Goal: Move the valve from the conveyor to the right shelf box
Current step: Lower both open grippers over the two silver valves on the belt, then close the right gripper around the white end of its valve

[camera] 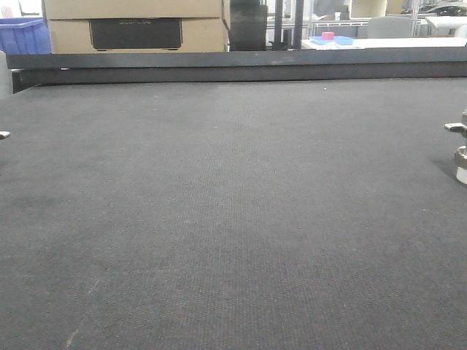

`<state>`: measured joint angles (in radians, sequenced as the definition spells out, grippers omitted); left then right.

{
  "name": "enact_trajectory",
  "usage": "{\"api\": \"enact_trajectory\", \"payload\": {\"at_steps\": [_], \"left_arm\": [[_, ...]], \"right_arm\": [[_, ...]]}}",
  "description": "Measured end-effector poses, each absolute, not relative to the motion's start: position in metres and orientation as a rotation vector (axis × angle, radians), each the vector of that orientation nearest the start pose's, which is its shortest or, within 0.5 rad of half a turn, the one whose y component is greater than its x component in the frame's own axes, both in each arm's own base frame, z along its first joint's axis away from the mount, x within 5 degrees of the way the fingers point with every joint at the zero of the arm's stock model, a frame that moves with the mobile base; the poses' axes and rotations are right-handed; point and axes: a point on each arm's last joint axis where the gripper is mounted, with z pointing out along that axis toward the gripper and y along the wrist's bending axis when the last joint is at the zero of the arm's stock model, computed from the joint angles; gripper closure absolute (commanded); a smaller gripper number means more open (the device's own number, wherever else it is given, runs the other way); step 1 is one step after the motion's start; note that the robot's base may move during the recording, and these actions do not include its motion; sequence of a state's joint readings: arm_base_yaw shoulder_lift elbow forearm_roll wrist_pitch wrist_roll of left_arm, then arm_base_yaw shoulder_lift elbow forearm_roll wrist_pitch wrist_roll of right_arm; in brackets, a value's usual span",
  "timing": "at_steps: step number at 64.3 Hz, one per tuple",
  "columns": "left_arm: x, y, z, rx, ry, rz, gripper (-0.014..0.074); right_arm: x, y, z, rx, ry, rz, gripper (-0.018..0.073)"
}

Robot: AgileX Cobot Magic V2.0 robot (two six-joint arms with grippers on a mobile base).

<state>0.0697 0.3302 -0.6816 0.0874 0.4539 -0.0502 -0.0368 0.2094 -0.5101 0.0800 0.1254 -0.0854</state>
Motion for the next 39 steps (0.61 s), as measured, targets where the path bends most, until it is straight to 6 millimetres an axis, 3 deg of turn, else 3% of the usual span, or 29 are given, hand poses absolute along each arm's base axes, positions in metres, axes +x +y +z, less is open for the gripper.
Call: {"api": "enact_trajectory", "payload": {"at_steps": [5,11,21,39], "left_arm": [[0.064,0.008,0.383,-0.068,1.651,0.108,-0.0013],[0.075,0.008,0.391,-0.060,1.741,0.096,-0.0003],[0.094,0.005,0.402,-0.026,1.890,0.063,-0.0003],[0.149,0.000,0.415,0.000,2.135,0.046,-0.0003]], "right_arm": [[0.054,-0.001,0.356,0.012,1.359,-0.029,-0.0010],[0.066,-0.001,0.357,0.011,1.421,-0.027,-0.0010],[0.087,-0.001,0.374,0.004,1.562,-0.018,-0.0010],[0.152,0.007,0.404,-0.066,1.911,0.042,-0.0010]]}}
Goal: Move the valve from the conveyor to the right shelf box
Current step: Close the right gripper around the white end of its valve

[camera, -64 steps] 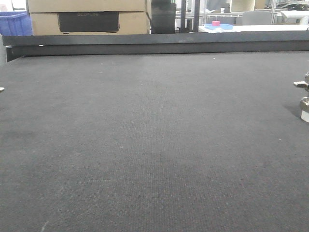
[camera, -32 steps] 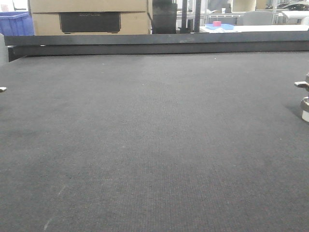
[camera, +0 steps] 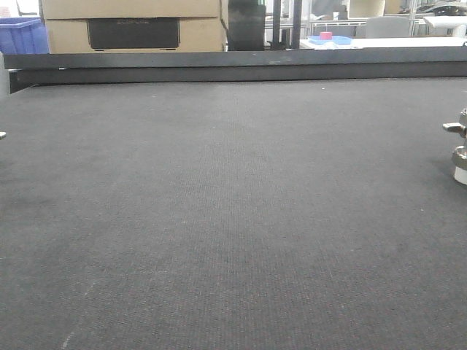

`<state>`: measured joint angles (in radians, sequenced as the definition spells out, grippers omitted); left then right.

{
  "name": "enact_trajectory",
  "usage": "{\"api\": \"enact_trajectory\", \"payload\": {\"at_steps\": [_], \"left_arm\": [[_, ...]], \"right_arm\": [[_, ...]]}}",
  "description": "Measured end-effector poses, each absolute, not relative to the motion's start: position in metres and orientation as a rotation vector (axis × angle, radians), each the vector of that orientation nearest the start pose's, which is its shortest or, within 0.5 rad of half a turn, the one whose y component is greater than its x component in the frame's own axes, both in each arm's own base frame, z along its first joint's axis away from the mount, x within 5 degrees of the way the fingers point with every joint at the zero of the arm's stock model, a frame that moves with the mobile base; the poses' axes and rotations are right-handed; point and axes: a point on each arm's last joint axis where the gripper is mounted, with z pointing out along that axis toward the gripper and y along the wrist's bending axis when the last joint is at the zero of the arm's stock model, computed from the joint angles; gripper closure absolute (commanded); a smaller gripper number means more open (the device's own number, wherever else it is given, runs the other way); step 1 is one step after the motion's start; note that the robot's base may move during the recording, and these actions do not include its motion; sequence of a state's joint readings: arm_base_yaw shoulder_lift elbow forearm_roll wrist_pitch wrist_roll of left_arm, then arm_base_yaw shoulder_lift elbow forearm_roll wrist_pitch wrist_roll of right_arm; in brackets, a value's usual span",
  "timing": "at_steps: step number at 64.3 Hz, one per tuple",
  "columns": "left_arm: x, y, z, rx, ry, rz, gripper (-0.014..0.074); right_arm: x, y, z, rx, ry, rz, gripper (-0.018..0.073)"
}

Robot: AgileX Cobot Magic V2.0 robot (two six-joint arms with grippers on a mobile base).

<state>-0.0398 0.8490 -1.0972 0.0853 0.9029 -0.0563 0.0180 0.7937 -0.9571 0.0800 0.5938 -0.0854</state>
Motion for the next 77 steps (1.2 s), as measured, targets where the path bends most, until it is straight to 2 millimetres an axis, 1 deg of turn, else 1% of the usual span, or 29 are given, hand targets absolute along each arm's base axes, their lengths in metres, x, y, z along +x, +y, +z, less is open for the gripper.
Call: {"api": "enact_trajectory", "payload": {"at_steps": [4,7,12,19,23,29,38,45,50,58,67,77], "left_arm": [[0.160,0.000,0.418,-0.017,2.185,0.042,-0.0003],[0.172,0.000,0.418,-0.024,2.239,0.043,-0.0003],[0.187,-0.001,0.419,-0.034,2.311,0.047,-0.0003],[0.210,-0.001,0.415,-0.037,2.425,0.068,-0.0003],[0.226,0.000,0.408,-0.043,2.490,0.081,-0.0003],[0.244,0.004,0.398,-0.054,2.558,0.082,-0.0003],[0.264,0.014,0.379,-0.073,2.646,-0.008,-0.0003],[0.272,0.020,0.370,-0.089,2.679,-0.033,-0.0003],[0.274,0.022,0.368,-0.090,2.684,-0.031,-0.0003],[0.275,0.022,0.368,-0.086,2.681,-0.028,-0.0003],[0.276,0.022,0.367,-0.085,2.682,-0.028,-0.0003],[0.277,0.022,0.367,-0.085,2.678,-0.028,-0.0003]], "right_arm": [[0.171,0.009,0.408,-0.084,2.015,0.054,-0.0010],[0.182,0.010,0.409,-0.092,2.077,0.059,-0.0010],[0.205,0.012,0.407,-0.104,2.198,0.068,-0.0010],[0.230,0.013,0.405,-0.115,2.319,0.074,-0.0010],[0.242,0.014,0.404,-0.131,2.369,0.073,-0.0010],[0.263,0.015,0.393,-0.151,2.444,0.071,-0.0010],[0.292,0.016,0.364,-0.172,2.562,0.072,-0.0010],[0.310,0.017,0.339,-0.181,2.652,0.077,-0.0010],[0.322,0.017,0.320,-0.187,2.712,0.080,-0.0010],[0.335,0.017,0.297,-0.188,2.779,0.084,-0.0010],[0.348,0.018,0.274,-0.187,2.830,0.087,-0.0010],[0.357,0.018,0.254,-0.187,2.882,0.091,-0.0010]]}}
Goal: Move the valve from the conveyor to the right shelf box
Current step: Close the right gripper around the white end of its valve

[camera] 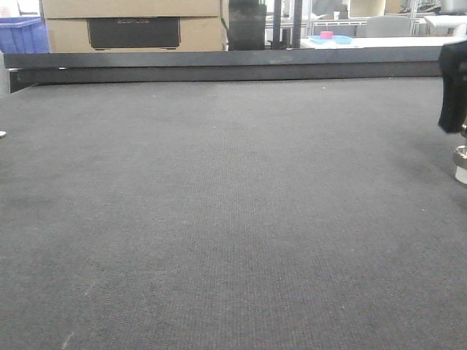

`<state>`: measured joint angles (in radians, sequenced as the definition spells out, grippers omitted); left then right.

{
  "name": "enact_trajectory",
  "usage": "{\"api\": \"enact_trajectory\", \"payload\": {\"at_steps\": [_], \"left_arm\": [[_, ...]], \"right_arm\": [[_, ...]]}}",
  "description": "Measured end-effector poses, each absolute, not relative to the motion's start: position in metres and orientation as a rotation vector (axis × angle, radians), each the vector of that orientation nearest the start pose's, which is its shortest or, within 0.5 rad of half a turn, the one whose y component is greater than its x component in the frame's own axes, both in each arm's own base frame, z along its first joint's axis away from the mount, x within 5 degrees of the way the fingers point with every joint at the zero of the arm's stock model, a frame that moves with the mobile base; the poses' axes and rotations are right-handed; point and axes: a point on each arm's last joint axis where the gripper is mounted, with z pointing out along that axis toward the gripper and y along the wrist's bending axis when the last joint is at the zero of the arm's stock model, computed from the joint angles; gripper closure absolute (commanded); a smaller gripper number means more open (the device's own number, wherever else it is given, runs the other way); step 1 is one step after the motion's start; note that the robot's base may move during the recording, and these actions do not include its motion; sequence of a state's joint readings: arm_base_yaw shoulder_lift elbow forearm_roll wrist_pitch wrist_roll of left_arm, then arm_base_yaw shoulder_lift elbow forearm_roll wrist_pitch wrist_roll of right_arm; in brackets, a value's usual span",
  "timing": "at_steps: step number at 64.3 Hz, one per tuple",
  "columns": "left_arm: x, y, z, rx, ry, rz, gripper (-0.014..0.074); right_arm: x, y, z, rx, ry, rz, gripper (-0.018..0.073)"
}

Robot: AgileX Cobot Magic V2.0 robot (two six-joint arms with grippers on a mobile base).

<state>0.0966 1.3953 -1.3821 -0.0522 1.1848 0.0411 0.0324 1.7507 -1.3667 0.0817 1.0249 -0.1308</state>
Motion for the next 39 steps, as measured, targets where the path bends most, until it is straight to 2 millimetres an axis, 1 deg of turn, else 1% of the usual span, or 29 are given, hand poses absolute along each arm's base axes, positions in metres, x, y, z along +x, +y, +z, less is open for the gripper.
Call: {"api": "enact_trajectory", "payload": {"at_steps": [6,14,39], "left_arm": [[0.277,0.022,0.367,-0.085,2.674,-0.027,-0.0003],[0.277,0.022,0.367,-0.085,2.672,-0.027,-0.0003],[0.277,0.022,0.367,-0.085,2.670,-0.027,-0.0003]], "right_arm": [[0.361,0.018,0.242,-0.188,2.913,0.090,-0.0010],[0.364,0.018,0.234,-0.188,2.934,0.092,-0.0010],[0.364,0.030,0.233,-0.261,2.927,0.094,-0.0010]]}}
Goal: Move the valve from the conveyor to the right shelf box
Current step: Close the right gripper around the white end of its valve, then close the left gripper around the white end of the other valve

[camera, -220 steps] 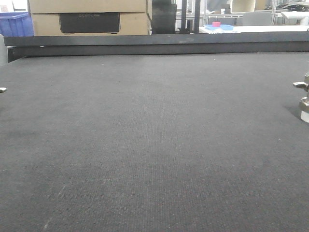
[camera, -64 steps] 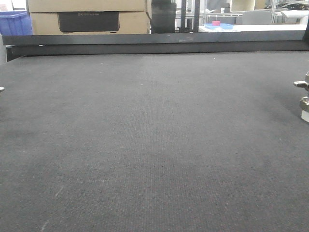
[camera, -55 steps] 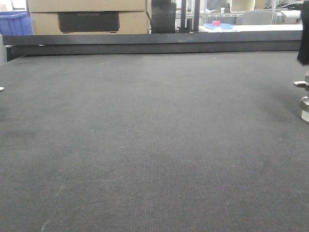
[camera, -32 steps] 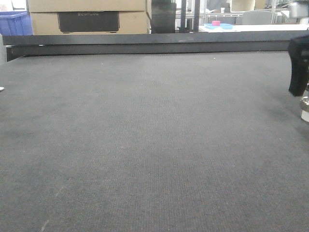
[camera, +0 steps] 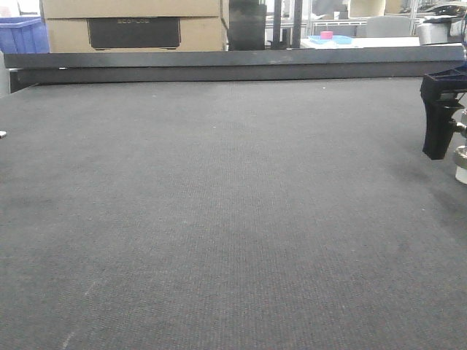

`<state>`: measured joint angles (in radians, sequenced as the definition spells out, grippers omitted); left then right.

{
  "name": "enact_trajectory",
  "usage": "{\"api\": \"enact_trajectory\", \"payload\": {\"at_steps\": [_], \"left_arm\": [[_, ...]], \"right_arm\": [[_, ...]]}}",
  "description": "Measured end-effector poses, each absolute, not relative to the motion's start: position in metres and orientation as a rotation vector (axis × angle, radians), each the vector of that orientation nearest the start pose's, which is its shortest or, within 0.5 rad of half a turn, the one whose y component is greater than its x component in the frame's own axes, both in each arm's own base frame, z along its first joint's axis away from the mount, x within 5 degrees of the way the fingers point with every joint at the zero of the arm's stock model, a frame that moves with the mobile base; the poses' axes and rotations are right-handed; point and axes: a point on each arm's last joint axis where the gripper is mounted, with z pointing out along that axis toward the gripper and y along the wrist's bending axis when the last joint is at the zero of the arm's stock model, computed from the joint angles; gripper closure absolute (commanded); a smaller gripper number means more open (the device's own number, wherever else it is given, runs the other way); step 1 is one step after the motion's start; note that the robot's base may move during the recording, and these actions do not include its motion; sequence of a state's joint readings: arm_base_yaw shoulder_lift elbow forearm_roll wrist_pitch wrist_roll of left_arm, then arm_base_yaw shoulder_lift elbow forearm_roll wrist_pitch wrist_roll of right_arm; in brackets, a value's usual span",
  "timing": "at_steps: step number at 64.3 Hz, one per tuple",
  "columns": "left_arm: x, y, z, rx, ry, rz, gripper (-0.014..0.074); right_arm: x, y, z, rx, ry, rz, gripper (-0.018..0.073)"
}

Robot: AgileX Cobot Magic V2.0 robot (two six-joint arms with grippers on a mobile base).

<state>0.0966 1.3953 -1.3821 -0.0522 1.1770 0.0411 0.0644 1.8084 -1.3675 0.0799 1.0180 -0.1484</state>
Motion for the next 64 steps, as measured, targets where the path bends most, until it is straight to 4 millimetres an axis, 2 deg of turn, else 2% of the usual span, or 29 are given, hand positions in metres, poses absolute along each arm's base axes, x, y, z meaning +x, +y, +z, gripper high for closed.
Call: {"api": "enact_trajectory", "payload": {"at_steps": [7,13,31,50,64], "left_arm": [[0.277,0.022,0.367,-0.085,2.670,-0.027,-0.0003],[0.277,0.022,0.367,-0.085,2.670,-0.027,-0.0003],[0.277,0.022,0.367,-0.086,2.670,-0.029,-0.0003],[0.283,0.026,0.363,-0.078,2.692,0.021,-0.0003],[0.313,0.034,0.346,-0.048,2.767,0.047,-0.0003]], "right_arm": [[0.364,0.029,0.233,-0.262,2.927,0.091,0.0023],[0.364,0.029,0.233,-0.263,2.927,0.088,0.0144],[0.362,0.029,0.240,-0.269,2.908,0.078,0.0728],[0.361,0.029,0.242,-0.269,2.902,0.078,0.0713],[0.358,0.028,0.252,-0.267,2.863,0.072,0.0713]]}}
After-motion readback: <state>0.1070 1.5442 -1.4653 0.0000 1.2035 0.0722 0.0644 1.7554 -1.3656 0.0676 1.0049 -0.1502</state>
